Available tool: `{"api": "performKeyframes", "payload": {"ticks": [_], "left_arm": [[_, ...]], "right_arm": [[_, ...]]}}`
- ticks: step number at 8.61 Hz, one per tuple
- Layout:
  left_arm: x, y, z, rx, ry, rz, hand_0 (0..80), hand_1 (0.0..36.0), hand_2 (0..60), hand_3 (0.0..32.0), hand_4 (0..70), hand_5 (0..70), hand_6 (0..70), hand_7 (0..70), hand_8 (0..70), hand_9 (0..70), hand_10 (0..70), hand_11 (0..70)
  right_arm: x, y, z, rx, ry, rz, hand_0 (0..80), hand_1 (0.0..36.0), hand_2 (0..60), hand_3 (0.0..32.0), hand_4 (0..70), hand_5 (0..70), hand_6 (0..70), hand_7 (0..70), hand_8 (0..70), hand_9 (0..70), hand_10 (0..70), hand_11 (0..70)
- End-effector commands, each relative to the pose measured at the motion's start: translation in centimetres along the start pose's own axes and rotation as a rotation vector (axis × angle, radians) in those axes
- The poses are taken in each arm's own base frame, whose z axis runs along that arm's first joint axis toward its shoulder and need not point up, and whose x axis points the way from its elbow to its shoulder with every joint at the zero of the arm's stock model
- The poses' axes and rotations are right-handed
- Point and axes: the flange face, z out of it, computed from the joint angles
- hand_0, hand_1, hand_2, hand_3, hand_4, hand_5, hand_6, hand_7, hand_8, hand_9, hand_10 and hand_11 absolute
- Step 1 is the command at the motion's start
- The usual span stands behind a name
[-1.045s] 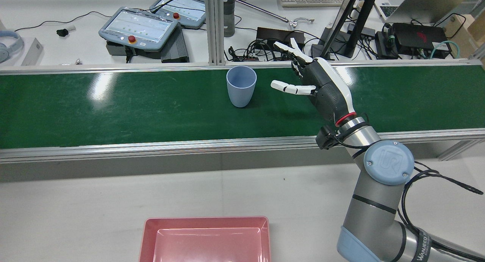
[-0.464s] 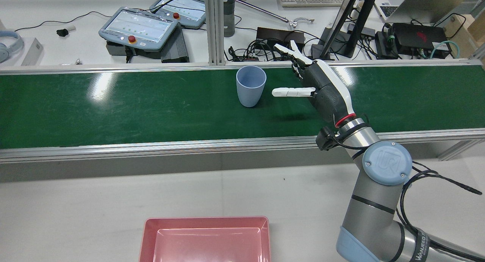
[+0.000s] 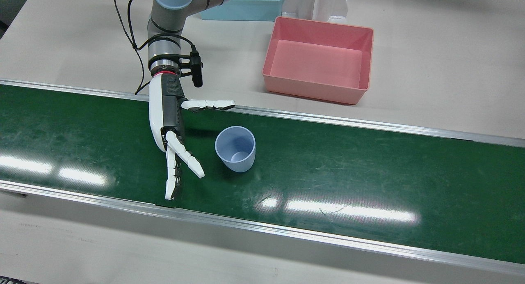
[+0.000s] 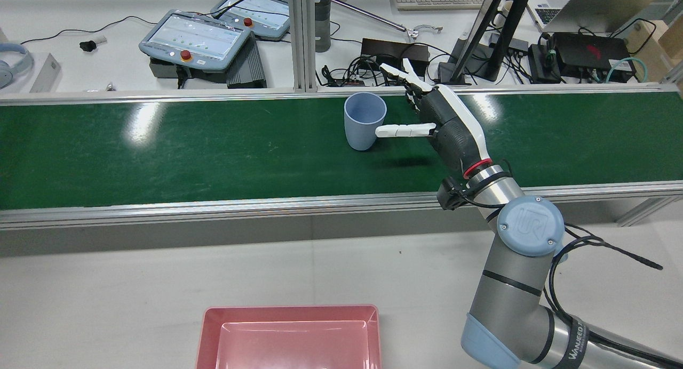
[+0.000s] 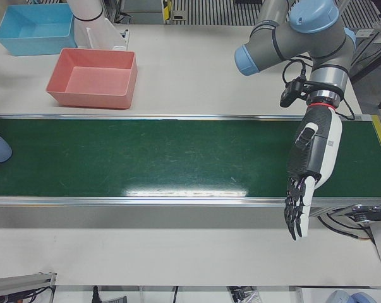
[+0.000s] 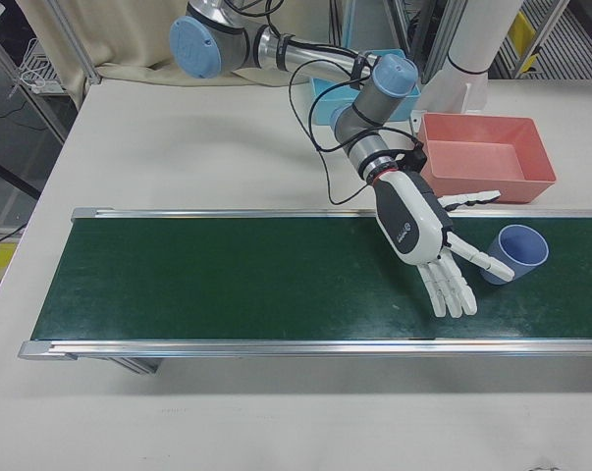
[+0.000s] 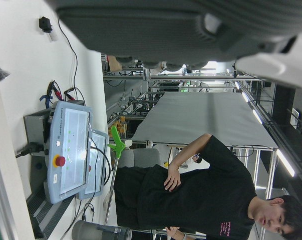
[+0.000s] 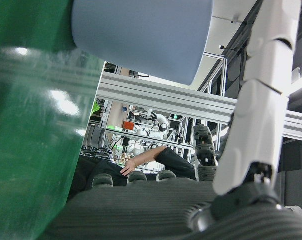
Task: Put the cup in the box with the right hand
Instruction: 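Close the right hand fingers around the side of the blue cup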
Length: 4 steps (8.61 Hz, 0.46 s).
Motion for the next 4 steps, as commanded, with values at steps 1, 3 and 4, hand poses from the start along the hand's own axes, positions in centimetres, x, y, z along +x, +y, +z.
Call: {"api": "performKeyframes", "payload": {"ticks": [1, 3, 4], "left_arm": [[-0.05, 0.00, 0.02, 0.000, -0.001, 0.000, 0.0, 0.0, 0.0, 0.0, 0.0, 0.0, 0.0, 0.0, 0.0, 0.0, 0.0, 0.0], [0.03, -0.01, -0.03, 0.001, 0.000, 0.000, 0.0, 0.0, 0.0, 0.0, 0.0, 0.0, 0.0, 0.0, 0.0, 0.0, 0.0, 0.0], [0.03, -0.01, -0.03, 0.001, 0.000, 0.000, 0.0, 0.0, 0.0, 0.0, 0.0, 0.0, 0.0, 0.0, 0.0, 0.0, 0.0, 0.0]], "right_arm": [[1.00, -0.08, 0.93, 0.008, 0.005, -0.008, 53.1, 23.3, 5.3, 0.0, 0.0, 5.7, 0.9, 0.0, 0.0, 0.0, 0.0, 0.0], [1.03, -0.14, 0.93, 0.009, 0.006, -0.009, 52.8, 23.2, 5.6, 0.0, 0.0, 5.7, 0.8, 0.0, 0.0, 0.0, 0.0, 0.0], [1.07, 0.13, 1.12, 0.006, 0.004, -0.006, 52.8, 23.2, 5.8, 0.0, 0.0, 5.7, 0.8, 0.0, 0.0, 0.0, 0.0, 0.0]]}}
